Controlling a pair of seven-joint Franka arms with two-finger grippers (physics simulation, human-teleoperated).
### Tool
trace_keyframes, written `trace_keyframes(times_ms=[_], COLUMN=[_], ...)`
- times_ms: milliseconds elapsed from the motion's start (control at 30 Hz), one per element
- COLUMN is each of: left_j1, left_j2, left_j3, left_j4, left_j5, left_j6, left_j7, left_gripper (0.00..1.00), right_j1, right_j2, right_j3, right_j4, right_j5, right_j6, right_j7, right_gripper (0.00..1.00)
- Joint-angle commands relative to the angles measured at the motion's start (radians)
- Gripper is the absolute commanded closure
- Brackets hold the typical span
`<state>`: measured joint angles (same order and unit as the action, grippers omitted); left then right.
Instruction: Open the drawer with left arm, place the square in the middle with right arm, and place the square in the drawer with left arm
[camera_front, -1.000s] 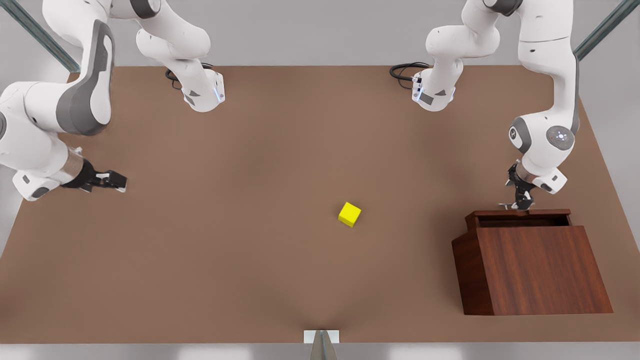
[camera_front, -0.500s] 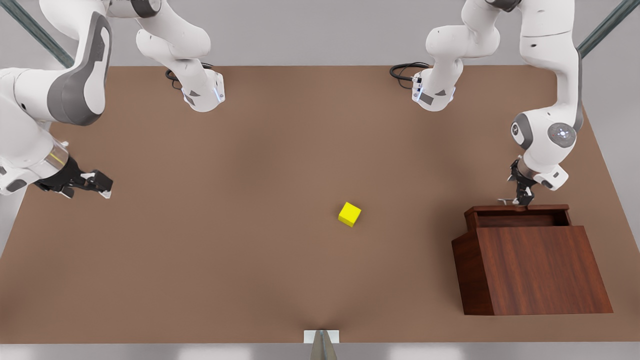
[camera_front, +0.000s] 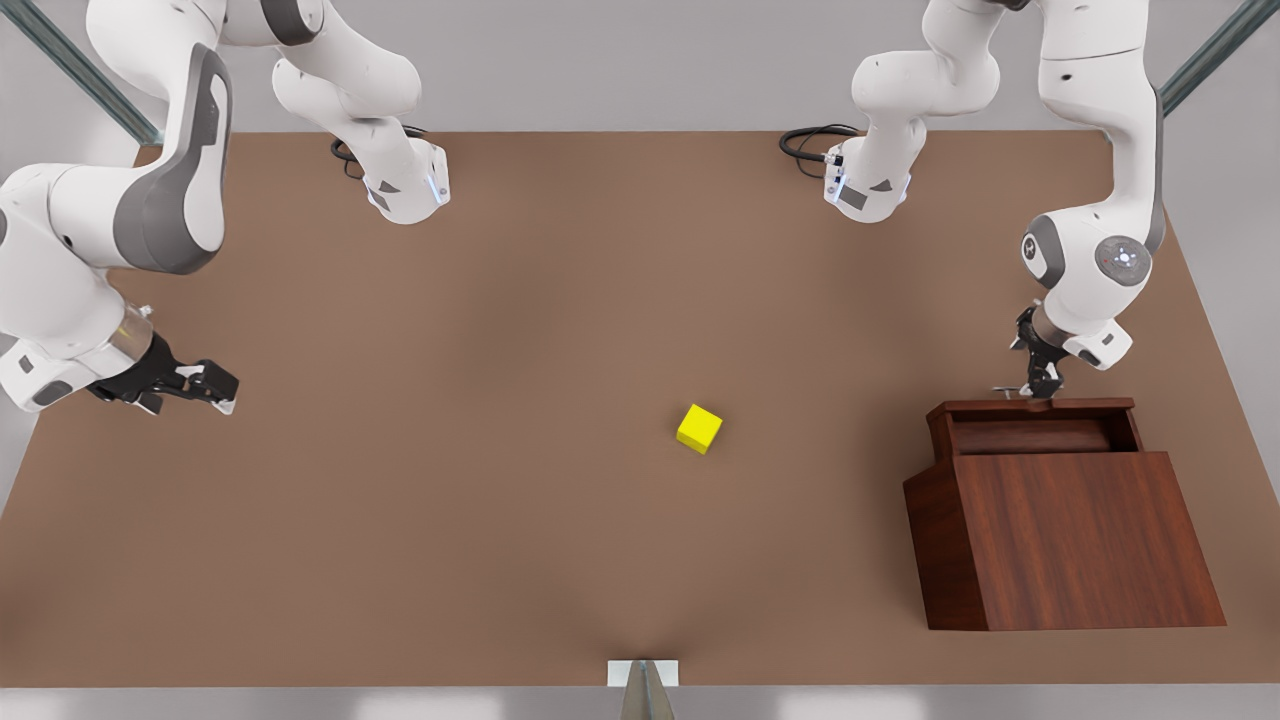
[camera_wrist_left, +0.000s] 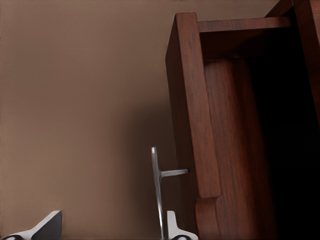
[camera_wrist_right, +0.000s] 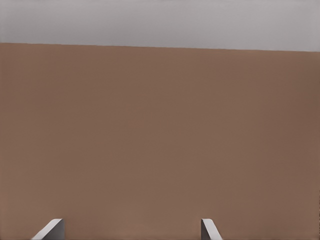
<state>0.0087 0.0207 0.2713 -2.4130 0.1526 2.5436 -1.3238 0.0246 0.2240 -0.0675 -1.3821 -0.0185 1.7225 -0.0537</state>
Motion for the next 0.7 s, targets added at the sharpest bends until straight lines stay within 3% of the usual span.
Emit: trace_keyframes(times_ms=[0,467,600,667], left_j1=[-0.001,-0.001,-0.041,-0.142], left_j2=[-0.002,-0.084,-0.258,-0.263], left_j3=[0.0,0.003,0.002,-0.012], left_j4=[0.0,-0.067,-0.045,0.074], left_j5=[0.001,0.028,0.041,0.041], left_j6=[-0.002,-0.026,-0.164,-0.281], left_j7=[0.0,0.0,0.078,0.312], left_gripper=[0.0,0.0,0.0,0.0], right_j1=[0.0,-0.006,-0.006,-0.011], right_j2=[0.0,0.0,0.0,0.0], right_j3=[0.0,0.0,0.0,-0.002], right_j4=[0.0,0.0,0.002,0.002], right_j5=[0.0,0.005,0.006,-0.001], right_j6=[0.0,0.0,0.0,0.0], right_j7=[0.0,0.0,0.0,-0.002], right_gripper=[0.0,0.0,0.0,0.0])
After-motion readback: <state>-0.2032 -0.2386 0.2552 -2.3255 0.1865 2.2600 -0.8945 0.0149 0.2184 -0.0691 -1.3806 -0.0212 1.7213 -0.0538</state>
